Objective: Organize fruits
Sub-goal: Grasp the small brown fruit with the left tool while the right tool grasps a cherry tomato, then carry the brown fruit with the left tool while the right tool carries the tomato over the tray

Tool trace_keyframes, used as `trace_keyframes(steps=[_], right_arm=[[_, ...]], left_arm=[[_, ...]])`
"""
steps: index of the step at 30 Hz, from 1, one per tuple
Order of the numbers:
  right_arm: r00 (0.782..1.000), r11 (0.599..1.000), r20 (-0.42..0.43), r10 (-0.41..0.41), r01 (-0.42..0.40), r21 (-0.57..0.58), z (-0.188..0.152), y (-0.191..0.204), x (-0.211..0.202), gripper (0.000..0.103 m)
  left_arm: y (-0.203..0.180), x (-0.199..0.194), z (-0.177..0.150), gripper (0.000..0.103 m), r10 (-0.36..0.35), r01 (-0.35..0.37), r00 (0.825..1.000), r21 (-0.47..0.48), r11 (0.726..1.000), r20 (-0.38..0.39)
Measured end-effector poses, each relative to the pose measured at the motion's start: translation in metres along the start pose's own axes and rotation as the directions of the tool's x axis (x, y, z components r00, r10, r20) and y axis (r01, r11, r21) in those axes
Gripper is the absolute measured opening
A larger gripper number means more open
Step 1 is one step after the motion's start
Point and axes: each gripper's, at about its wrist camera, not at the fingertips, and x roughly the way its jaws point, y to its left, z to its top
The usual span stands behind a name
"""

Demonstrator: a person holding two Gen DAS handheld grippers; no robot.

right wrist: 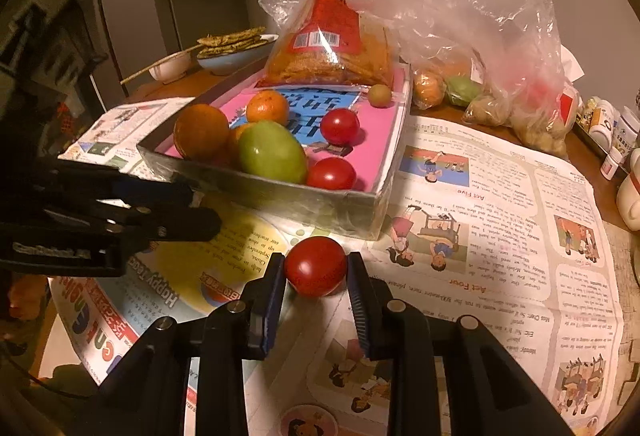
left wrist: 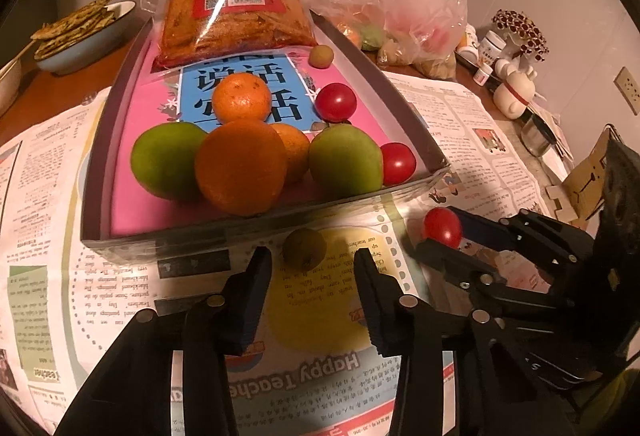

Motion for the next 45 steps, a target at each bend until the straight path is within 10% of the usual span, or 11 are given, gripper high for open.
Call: trace_keyframes(steps=[11, 45], right_arm=[[0.999, 1.000, 0.032, -0.008, 0.007, 0.029, 0.004, -0.009, -0.014, 0.031], [0.995, 0.998, 0.098, -0.005, 0.000, 0.056, 0.026, -0.011, -0.030, 0.031]], left_arm=[[0.000, 0.014, 0.006, 0.024, -0.016, 0.016, 1.000, -0.014, 1.000, -0.007], [0.046, -0.070, 0.004, 0.024, 0.051, -0.037, 0.986, -0.090, 0.995, 0.157]])
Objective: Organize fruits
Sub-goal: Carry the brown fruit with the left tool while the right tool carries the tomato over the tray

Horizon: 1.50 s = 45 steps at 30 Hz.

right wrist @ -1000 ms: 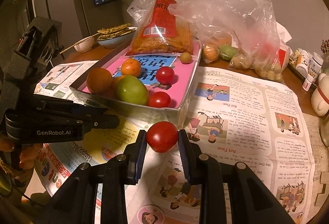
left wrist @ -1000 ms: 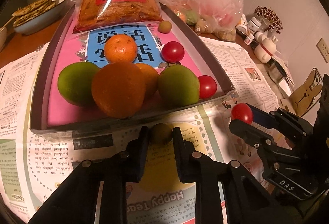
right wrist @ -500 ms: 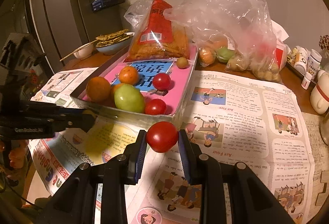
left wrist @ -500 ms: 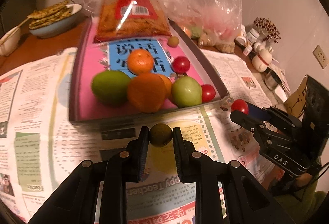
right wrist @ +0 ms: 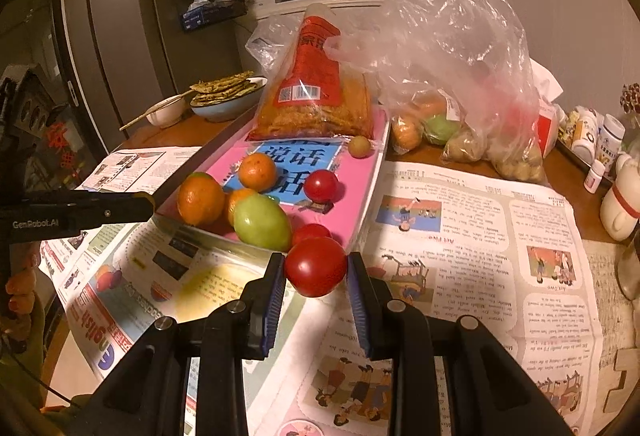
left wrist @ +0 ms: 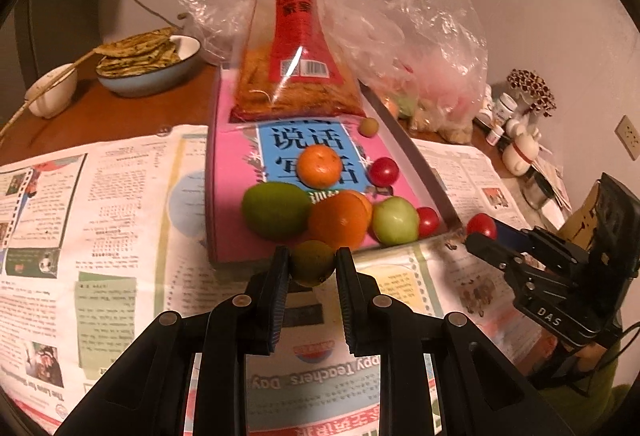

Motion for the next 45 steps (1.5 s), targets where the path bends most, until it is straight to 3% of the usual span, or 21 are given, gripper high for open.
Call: trace_keyframes(steps=[18, 45], right_arm=[[0.999, 1.000, 0.030, -0.013, 0.013, -0.011, 0.020, 0.003, 0.000, 0.031], [1.000, 1.000, -0.004, -0.018, 0.018, 0.000, 0.036, -0.001, 0.025, 0.031]], left_arm=[[0.003, -0.001, 0.012, 0.024, 0.022, -0.022, 0.999, 0.005, 1.000, 0.034], [0.012, 0.027, 0.010, 0.024, 0.085, -0.085, 0.996, 0.017, 0.996, -0.005]])
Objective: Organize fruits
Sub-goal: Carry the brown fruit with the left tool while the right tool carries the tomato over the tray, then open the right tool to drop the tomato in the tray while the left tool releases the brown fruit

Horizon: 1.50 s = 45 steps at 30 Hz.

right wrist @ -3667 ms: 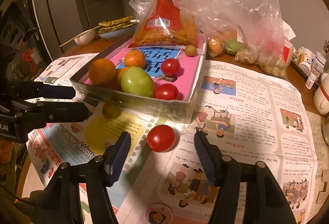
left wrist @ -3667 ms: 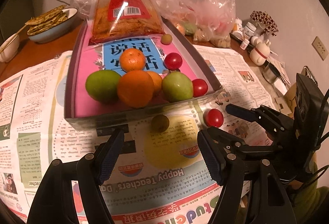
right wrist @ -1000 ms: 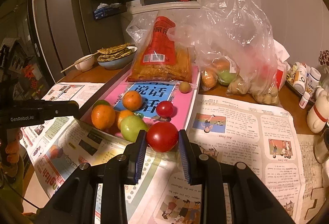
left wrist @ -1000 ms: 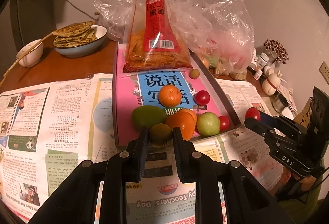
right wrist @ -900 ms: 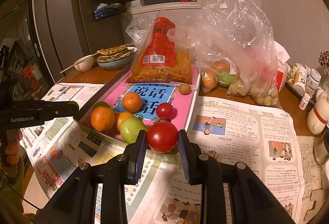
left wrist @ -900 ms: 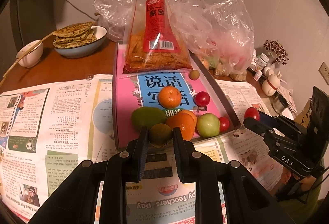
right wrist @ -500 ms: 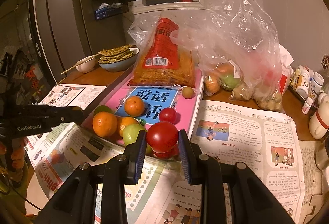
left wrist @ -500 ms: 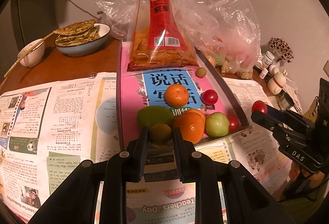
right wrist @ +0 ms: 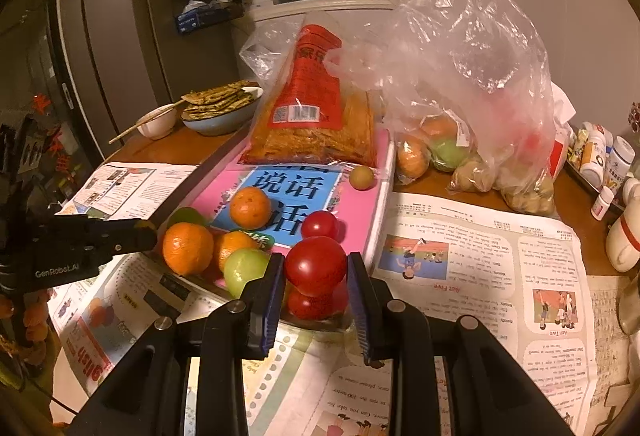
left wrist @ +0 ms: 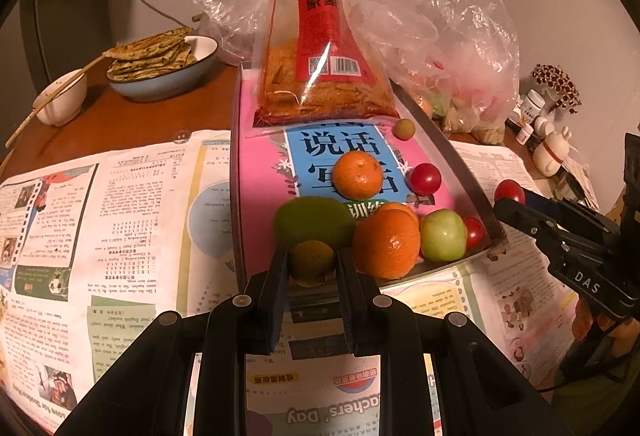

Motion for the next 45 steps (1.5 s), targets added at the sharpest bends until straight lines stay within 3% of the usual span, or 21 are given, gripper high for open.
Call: trace_keyframes(steps=[45], right_arm=[[0.998, 1.000, -0.065, -0.019, 0.017, -0.022, -0.001, 0.004, 0.036, 0.031]], left_arm=[[0.007, 0.015, -0.001, 0.024, 0.002, -0.003, 1.000, -0.016, 1.000, -0.025]])
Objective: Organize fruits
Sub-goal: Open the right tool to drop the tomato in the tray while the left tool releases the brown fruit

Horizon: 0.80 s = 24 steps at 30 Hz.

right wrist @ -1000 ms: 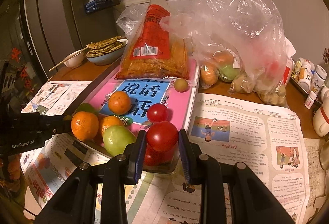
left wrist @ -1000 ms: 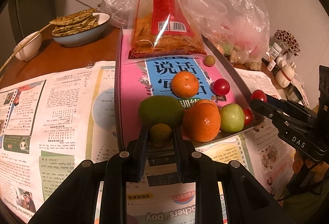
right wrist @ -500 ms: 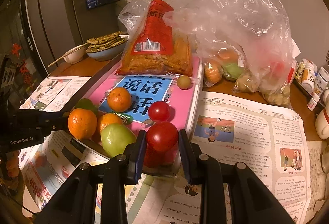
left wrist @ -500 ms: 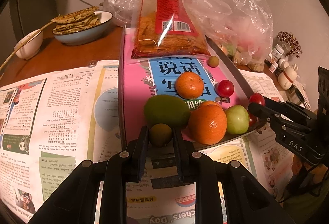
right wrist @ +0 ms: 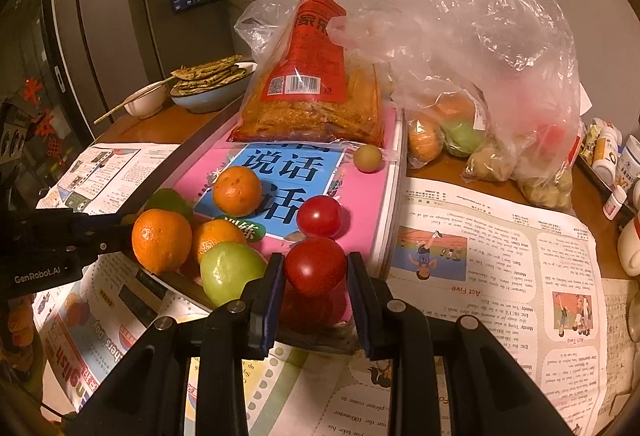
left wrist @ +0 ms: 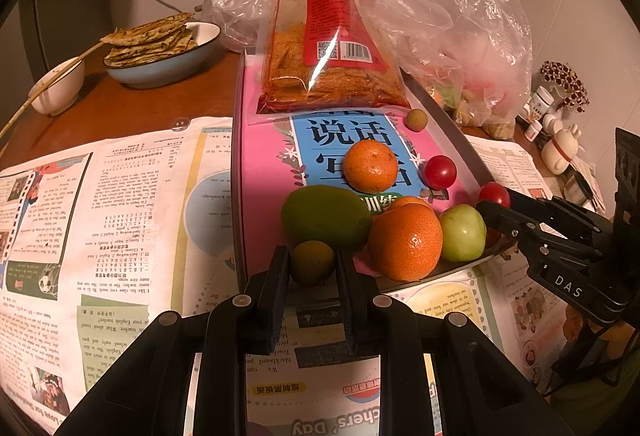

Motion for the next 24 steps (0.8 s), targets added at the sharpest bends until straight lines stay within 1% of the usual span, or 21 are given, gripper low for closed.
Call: trace_keyframes(steps=[14, 15, 17, 18, 19, 20, 22, 23, 24], right_arm=[[1.000, 1.000, 0.013, -0.002, 0.002, 0.004, 0.000, 0.002, -0.004, 0.032], [1.000, 1.000, 0.019, -0.002, 0.002, 0.003, 0.000, 0.002, -0.006, 0.033], [1.000, 1.000, 0.029, -0.007, 0.007, 0.004, 0.001, 0.003, -0.010, 0.043], [0.999, 1.000, 0.038, -0.011, 0.011, 0.007, 0.001, 0.003, -0.014, 0.044], [0.999, 1.000, 0.045, -0.010, 0.009, 0.009, 0.001, 0.003, -0.017, 0.046], [0.999, 1.000, 0.054, -0.009, 0.008, 0.010, 0.001, 0.004, -0.021, 0.047], [0.997, 1.000, 0.075, -0.015, 0.014, 0.012, 0.000, 0.006, -0.030, 0.060], [0.996, 1.000, 0.084, -0.018, 0.017, 0.014, -0.001, 0.007, -0.034, 0.063], [0.995, 1.000, 0.097, -0.021, 0.020, 0.015, -0.002, 0.008, -0.040, 0.063]], left_arm=[[0.000, -0.003, -0.001, 0.025, 0.004, -0.004, 1.000, -0.005, 1.000, 0.002], [0.000, -0.003, -0.001, 0.027, 0.004, -0.004, 1.000, -0.007, 1.000, 0.003], [0.000, -0.008, -0.001, 0.037, 0.000, 0.000, 1.000, -0.013, 1.000, 0.014], [0.000, -0.011, -0.001, 0.045, 0.000, 0.000, 1.000, -0.015, 1.000, 0.023], [0.000, -0.015, -0.001, 0.052, 0.003, -0.002, 0.999, -0.017, 1.000, 0.035], [-0.001, -0.019, -0.001, 0.054, 0.006, -0.006, 0.999, -0.017, 1.000, 0.044], [-0.002, -0.029, -0.002, 0.061, 0.001, 0.000, 0.998, -0.022, 1.000, 0.066], [-0.002, -0.032, -0.003, 0.066, 0.000, 0.002, 0.997, -0.025, 1.000, 0.073], [-0.003, -0.037, -0.005, 0.070, 0.003, 0.000, 0.996, -0.027, 1.000, 0.085]])
